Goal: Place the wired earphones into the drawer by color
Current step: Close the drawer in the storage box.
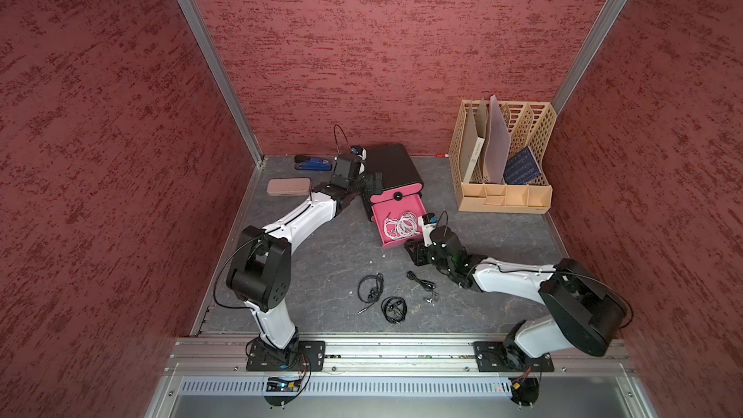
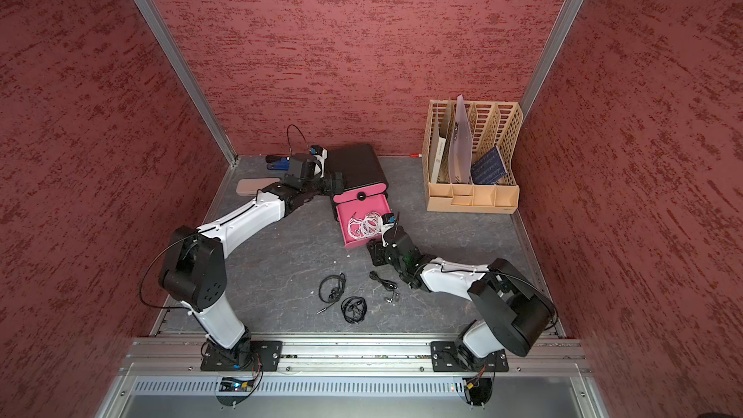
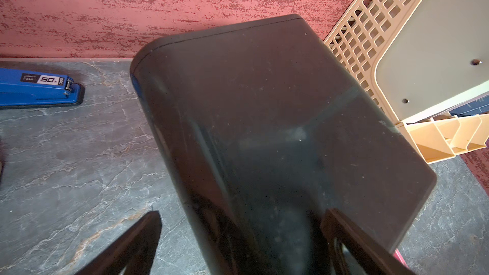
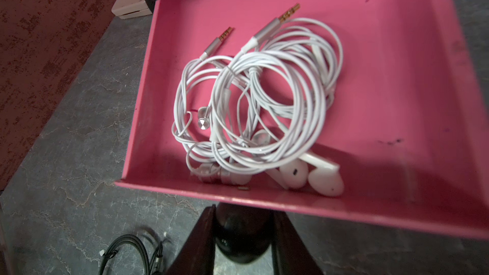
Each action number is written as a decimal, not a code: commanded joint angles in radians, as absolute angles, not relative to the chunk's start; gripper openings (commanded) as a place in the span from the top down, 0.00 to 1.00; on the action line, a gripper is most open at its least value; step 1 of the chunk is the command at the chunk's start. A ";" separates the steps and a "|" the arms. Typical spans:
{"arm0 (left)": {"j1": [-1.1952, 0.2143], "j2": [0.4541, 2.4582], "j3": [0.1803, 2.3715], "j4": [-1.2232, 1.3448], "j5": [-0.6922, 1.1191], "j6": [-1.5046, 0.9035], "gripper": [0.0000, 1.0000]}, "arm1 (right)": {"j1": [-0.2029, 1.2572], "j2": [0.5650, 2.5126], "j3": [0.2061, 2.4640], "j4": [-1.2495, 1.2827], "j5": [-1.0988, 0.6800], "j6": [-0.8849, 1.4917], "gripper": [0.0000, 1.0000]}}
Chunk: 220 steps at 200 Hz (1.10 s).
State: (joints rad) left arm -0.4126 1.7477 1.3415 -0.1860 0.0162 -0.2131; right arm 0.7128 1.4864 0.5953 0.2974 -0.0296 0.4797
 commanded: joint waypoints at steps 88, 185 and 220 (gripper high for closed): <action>-0.429 1.779 1.347 -0.245 0.004 -0.208 0.00 | 0.723 1.479 0.760 0.245 0.012 0.470 0.68; -0.431 1.778 1.346 -0.246 0.006 -0.209 0.00 | 0.719 1.578 0.892 0.221 0.071 0.420 0.68; -0.431 1.776 1.344 -0.246 0.006 -0.208 0.00 | 0.710 1.616 0.938 0.224 0.083 0.393 0.68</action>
